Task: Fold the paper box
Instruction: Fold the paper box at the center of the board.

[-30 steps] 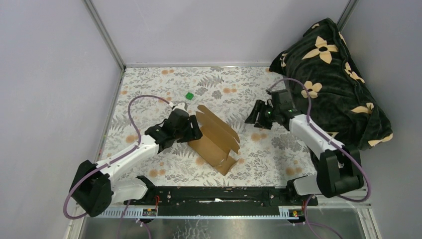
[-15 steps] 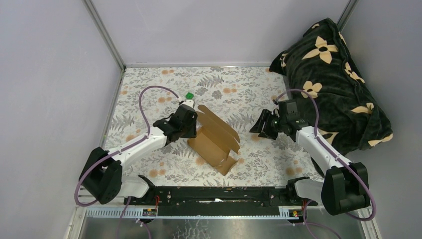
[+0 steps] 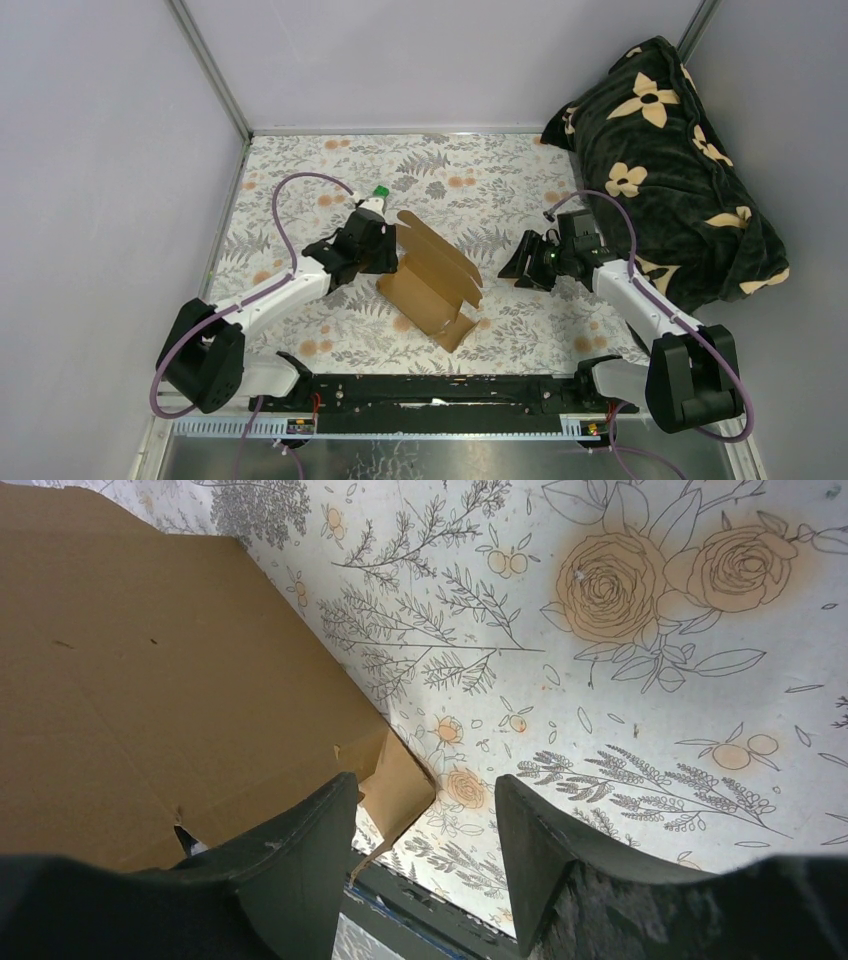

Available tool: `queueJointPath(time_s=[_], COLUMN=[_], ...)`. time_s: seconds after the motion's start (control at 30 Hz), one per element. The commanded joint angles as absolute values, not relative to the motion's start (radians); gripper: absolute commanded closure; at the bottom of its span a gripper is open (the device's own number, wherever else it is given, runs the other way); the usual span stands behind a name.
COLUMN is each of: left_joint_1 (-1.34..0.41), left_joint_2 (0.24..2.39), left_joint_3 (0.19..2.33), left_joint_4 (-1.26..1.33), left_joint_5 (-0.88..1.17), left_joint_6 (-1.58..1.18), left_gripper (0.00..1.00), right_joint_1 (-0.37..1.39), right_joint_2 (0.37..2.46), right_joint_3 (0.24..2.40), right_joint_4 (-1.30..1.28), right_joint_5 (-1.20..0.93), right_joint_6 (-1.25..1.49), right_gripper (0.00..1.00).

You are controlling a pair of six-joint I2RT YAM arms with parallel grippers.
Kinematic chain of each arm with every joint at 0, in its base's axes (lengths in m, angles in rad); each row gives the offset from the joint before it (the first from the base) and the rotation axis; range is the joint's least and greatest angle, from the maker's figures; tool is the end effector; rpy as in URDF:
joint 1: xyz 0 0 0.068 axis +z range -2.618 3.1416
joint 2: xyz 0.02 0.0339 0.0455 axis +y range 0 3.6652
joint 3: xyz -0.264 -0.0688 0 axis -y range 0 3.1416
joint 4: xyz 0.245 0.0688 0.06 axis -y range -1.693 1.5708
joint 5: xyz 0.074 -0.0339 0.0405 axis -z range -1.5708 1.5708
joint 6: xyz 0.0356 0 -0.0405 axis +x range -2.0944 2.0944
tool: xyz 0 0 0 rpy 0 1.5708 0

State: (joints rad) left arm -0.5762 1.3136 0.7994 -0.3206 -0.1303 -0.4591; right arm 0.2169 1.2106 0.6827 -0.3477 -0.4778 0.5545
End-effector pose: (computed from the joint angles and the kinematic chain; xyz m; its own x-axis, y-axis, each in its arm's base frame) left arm 0.2281 -0.1427 0.2195 -0.7641 -0.0275 -0.6445 0.1433 0.9669 -0.2112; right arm 0.2274 0.0669 0.2079 -0.8896 0.2827 -0.3586 -0.0122 0.7704 0.6375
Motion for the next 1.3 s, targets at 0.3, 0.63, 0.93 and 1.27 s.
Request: queueJointPath(time_s=[0.3,0.63,0.93,1.27], left_joint_1=[-0.617,-0.635,-0.636,-0.688], left_joint_2=[1.302,1.376,1.429,1.431], left_joint_3=[0.687,0.687,0.710,0.697], left_joint_4=[-0.202,-0.182,-0.182,-0.221], left_joint_5=[-0.109,-0.130,-0.164,-0.269], left_joint_6=[-0.483,-0.482,-0.484,-0.685], left_gripper=[0.40,0.47,0.63,0.76], right_joint_1=[0.221,0.253,0.261,0.289], right_joint_2=[1.076,0.910,0.926,1.004], right_joint_3=[0.614,0.507,0.498,0.529], right_joint_4=[-0.404,-0.480,-0.461,-0.443], right_joint_5=[-0.524,-0.493,-0.495,-0.400], right_joint_6=[0.567,0.651,0.652,0.638], right_gripper=[0.40,0.45,0.45,0.46])
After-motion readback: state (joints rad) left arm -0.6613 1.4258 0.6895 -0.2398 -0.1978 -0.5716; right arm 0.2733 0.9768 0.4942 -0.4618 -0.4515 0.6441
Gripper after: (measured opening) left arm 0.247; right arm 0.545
